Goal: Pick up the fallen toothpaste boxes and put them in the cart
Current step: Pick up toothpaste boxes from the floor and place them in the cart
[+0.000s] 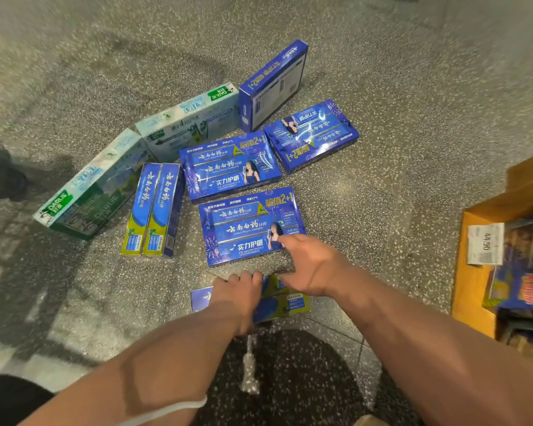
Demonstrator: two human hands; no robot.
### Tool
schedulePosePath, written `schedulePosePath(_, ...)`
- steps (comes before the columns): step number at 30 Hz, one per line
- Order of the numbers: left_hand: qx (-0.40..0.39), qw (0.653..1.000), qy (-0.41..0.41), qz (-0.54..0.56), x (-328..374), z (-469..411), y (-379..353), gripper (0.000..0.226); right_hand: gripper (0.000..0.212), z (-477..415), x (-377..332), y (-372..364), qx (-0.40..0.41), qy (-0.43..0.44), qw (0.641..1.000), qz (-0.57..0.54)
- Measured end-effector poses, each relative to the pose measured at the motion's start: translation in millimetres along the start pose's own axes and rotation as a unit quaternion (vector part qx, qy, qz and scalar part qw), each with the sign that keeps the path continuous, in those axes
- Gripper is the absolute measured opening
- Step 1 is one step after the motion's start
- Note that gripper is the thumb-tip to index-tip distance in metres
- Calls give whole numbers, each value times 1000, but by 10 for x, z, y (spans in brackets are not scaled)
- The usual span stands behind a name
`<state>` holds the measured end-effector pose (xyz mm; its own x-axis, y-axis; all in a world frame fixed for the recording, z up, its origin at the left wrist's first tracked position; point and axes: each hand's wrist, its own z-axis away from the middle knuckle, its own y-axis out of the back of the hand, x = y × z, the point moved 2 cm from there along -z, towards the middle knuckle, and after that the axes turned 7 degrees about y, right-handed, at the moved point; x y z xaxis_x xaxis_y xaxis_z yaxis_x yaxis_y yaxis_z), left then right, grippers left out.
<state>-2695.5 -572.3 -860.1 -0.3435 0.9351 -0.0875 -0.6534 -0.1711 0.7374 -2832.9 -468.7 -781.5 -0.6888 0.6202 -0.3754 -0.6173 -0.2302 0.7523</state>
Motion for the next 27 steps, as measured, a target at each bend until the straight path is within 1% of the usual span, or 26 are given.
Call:
schedulePosePath(5, 20, 999, -4, 25, -3, -15, 236, 91, 103, -23, 26, -46, -34, 21, 998, 54)
schedulePosePath(9, 37, 998, -36, 36, 2, -56, 464, 87, 129, -54, 8, -200, -72, 45, 985, 150)
schedulePosePath(11, 50, 996, -55, 46, -4, -67, 565, 85, 140, -94, 4, -284, -73, 48, 979, 186)
schedulePosePath(12, 58, 995, -61, 51, -12, -69, 611, 83, 141, -120, 4, -301, -63, 43, 979, 191)
schedulePosePath(14, 74, 993, -71, 58, -32, -69, 669, 80, 131, -177, 2, -294, -28, 34, 981, 188)
schedulePosePath(16, 89, 991, -79, 59, -66, -54, 700, 77, 115, -217, -21, -260, 6, 35, 982, 186)
schedulePosePath(19, 98, 990, -80, 56, -150, -44, 693, 75, 89, -227, -92, -237, 33, 44, 978, 199)
schedulePosePath(21, 102, 991, -70, 48, -237, -37, 660, 81, 74, -241, -111, -253, 50, 39, 978, 197)
schedulePosePath(24, 110, 992, -53, 17, -370, -48, 584, 93, 51, -277, -85, -244, 57, 11, 987, 151)
schedulePosePath(26, 100, 993, -53, 21, -423, -61, 576, 92, 51, -280, -77, -203, 44, 2, 989, 140)
schedulePosePath(27, 99, 993, -56, 24, -440, -60, 596, 89, 56, -259, -86, -174, 36, 3, 990, 138)
